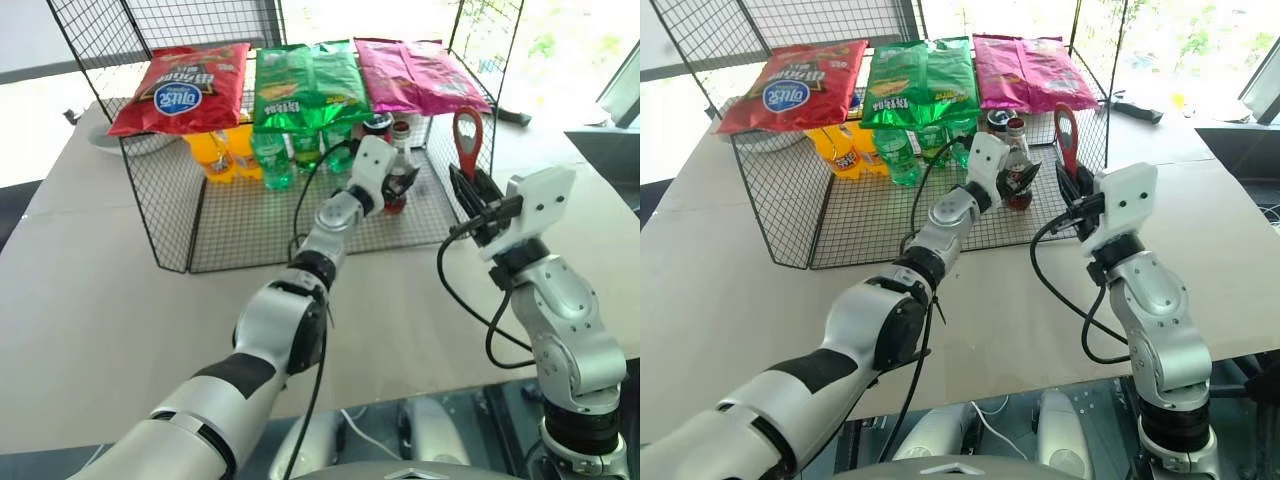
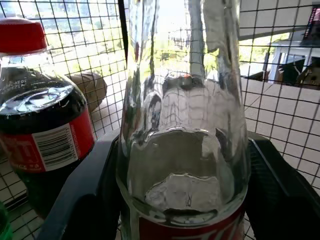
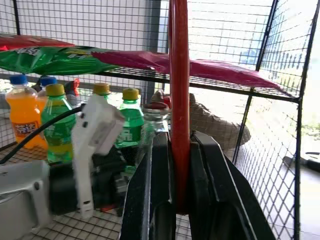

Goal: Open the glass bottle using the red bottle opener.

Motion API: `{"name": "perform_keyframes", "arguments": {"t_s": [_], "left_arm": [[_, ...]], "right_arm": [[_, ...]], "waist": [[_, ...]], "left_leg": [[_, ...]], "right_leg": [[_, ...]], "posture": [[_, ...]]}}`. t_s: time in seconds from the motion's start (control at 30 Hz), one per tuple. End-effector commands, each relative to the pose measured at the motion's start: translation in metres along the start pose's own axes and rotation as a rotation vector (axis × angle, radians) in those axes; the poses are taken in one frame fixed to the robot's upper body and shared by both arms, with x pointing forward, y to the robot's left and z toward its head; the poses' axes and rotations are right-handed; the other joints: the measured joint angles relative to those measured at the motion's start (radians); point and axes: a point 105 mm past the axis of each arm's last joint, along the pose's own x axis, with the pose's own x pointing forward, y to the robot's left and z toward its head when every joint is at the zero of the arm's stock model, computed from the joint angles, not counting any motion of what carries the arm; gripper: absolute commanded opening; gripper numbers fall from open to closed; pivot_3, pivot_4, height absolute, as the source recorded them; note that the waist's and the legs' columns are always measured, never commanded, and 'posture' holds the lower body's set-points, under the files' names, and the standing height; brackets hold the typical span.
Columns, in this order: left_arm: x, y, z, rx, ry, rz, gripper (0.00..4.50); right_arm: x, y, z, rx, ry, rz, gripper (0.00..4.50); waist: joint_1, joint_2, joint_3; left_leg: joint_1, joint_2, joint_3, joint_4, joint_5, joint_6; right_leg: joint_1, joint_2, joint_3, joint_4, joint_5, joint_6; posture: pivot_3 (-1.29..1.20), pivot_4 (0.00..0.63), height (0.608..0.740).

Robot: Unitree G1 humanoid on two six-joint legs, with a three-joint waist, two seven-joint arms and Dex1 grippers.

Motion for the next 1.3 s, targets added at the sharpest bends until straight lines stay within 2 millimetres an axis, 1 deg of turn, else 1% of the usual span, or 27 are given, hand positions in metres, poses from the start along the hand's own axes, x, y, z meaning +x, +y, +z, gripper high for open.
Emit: {"name": "perform_keyframes", "arguments": {"t_s": [0.03,0.17,0.27,0.37,0.47,0.57,0.67,0.77,0.87,1.0,1.23,1.27,1.3], "left_arm": [[-0.01,-0.004,0.025,0.041,-0.14,-0.071,2.52],[-0.047,-0.012,0.039,0.057,-0.186,-0.146,2.52],[-0.068,-0.013,0.048,0.037,-0.164,-0.172,2.52],[-0.084,-0.013,0.059,0.009,-0.143,-0.18,2.52],[-0.103,-0.018,0.07,-0.007,-0.114,-0.201,2.52],[-0.114,-0.021,0.073,-0.005,-0.073,-0.203,2.52],[-0.127,-0.027,0.068,-0.063,-0.03,-0.206,2.52],[-0.135,-0.031,0.058,-0.046,0.021,-0.21,2.52],[-0.145,-0.027,0.041,0.003,0.083,-0.157,2.52],[-0.147,-0.021,0.032,0.013,0.085,-0.103,2.52],[-0.15,-0.026,0.029,-0.009,0.076,-0.129,2.52],[-0.15,-0.026,0.029,-0.009,0.073,-0.128,3.52],[-0.15,-0.026,0.03,-0.012,0.07,-0.128,3.77]], "right_arm": [[-0.001,-0.016,0.017,-0.056,-0.086,-0.069,0.0],[0.0,-0.028,0.015,-0.082,-0.103,-0.103,0.0],[0.002,-0.03,0.013,-0.079,-0.105,-0.095,0.0],[0.005,-0.029,0.011,-0.073,-0.106,-0.08,0.0],[0.01,-0.024,0.011,-0.066,-0.113,-0.053,0.0],[0.013,-0.023,0.01,-0.059,-0.116,-0.041,0.0],[0.017,-0.02,0.01,-0.05,-0.119,-0.026,0.0],[0.02,-0.018,0.01,-0.044,-0.122,-0.015,0.0],[0.023,-0.014,0.01,-0.032,-0.127,0.005,0.0],[0.027,-0.009,0.01,-0.02,-0.128,0.023,0.0],[0.03,-0.004,0.011,-0.013,-0.13,0.037,0.0],[0.03,-0.004,0.011,-0.013,-0.13,0.038,0.0],[0.03,-0.004,0.011,-0.013,-0.131,0.038,0.0]], "waist": [[-0.002,0.0,0.0],[-0.022,0.0,0.0],[-0.026,0.0,0.0],[-0.024,0.0,0.0],[-0.024,0.001,0.0],[-0.022,0.001,0.0],[-0.023,0.001,0.0],[-0.023,0.001,0.0],[-0.023,0.001,0.0],[-0.021,0.001,0.0],[-0.021,0.001,0.0],[-0.021,0.001,0.0],[-0.021,0.001,0.0]], "left_leg": [[0.0,0.0,0.0,0.0,0.0,0.0],[0.0,0.0,0.001,0.0,0.0,0.0],[0.0,0.001,0.001,0.0,0.0,0.0],[0.001,0.001,0.001,0.001,0.0,0.0],[0.002,0.001,0.001,0.002,0.0,0.0],[0.002,0.001,0.002,0.002,0.0,0.0],[0.002,0.001,0.002,0.001,0.0,0.0],[0.002,0.001,0.002,0.001,0.0,0.0],[0.002,0.001,0.002,0.001,0.0,0.0],[0.002,0.002,0.002,0.001,0.0,0.0],[0.002,0.002,0.003,0.0,0.0,0.0],[0.002,0.002,0.003,0.0,0.0,0.0],[0.002,0.002,0.003,0.0,0.0,0.0]], "right_leg": [[0.0,0.0,0.0,0.0,0.0,0.0],[0.0,0.0,0.002,0.0,0.0,0.0],[-0.001,0.0,0.002,0.001,0.0,0.0],[-0.001,0.001,0.002,0.003,0.001,-0.001],[0.0,0.001,0.003,0.004,0.001,-0.002],[0.0,0.001,0.003,0.003,0.001,-0.002],[0.0,0.001,0.003,0.003,0.001,-0.002],[0.0,0.001,0.003,0.003,0.001,-0.002],[0.0,0.001,0.003,0.003,0.001,-0.002],[0.0,0.001,0.003,0.003,0.001,-0.002],[0.0,0.001,0.003,0.002,0.001,-0.002],[0.0,0.001,0.003,0.002,0.001,-0.002],[0.0,0.001,0.003,0.002,0.001,-0.002]], "posture": [[0.0,0.15,0.74],[0.0,0.15,0.74],[0.0,0.15,0.74],[0.0,0.15,0.74],[0.0,0.15,0.74],[0.0,0.15,0.74],[0.0,0.15,0.74],[0.0,0.15,0.74],[0.0,0.15,0.74],[0.0,0.15,0.74],[0.0,0.15,0.74],[0.0,0.15,0.74],[0.0,0.15,0.74]]}}
